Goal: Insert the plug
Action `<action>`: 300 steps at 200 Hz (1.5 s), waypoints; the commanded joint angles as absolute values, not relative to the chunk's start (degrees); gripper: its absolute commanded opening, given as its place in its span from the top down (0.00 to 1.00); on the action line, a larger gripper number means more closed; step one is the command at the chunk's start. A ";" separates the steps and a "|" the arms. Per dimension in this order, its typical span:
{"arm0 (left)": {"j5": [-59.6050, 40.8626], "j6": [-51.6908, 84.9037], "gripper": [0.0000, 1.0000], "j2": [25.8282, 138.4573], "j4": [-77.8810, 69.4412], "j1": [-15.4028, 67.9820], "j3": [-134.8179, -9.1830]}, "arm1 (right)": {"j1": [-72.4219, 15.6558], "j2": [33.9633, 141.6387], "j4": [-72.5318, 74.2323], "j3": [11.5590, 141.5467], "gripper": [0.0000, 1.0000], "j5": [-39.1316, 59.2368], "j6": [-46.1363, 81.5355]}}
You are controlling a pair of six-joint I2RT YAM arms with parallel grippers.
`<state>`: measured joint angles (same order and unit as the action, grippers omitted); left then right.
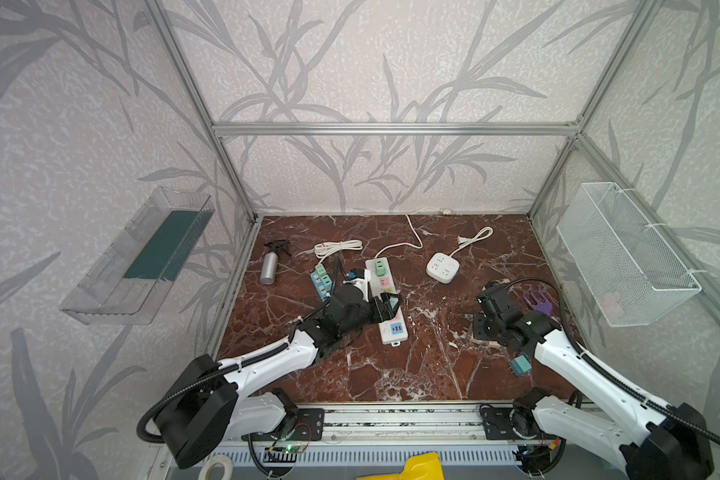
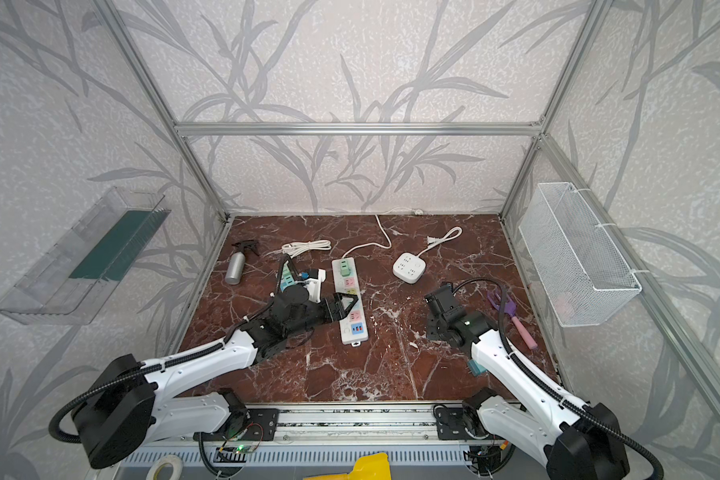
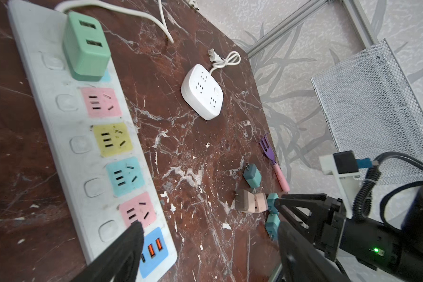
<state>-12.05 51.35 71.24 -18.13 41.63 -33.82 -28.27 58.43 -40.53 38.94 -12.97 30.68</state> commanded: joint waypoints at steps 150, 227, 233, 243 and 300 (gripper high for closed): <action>-20.12 54.51 0.15 74.94 -20.35 41.72 -35.92 | -24.69 68.20 -30.40 34.13 0.40 -5.98 38.61; -19.75 52.11 0.15 73.98 -18.15 41.57 -36.43 | -23.99 63.96 -30.05 31.59 0.42 -8.79 38.68; -19.95 52.01 0.15 74.08 -17.72 41.57 -36.68 | -23.71 64.33 -29.98 31.87 0.42 -8.77 38.52; -20.18 52.03 0.15 74.07 -17.26 41.57 -36.95 | -23.34 65.37 -30.09 32.78 0.40 -8.55 38.15; -18.72 51.05 0.15 72.53 -14.12 41.57 -37.33 | -22.41 70.72 -26.43 32.96 0.44 -4.83 38.00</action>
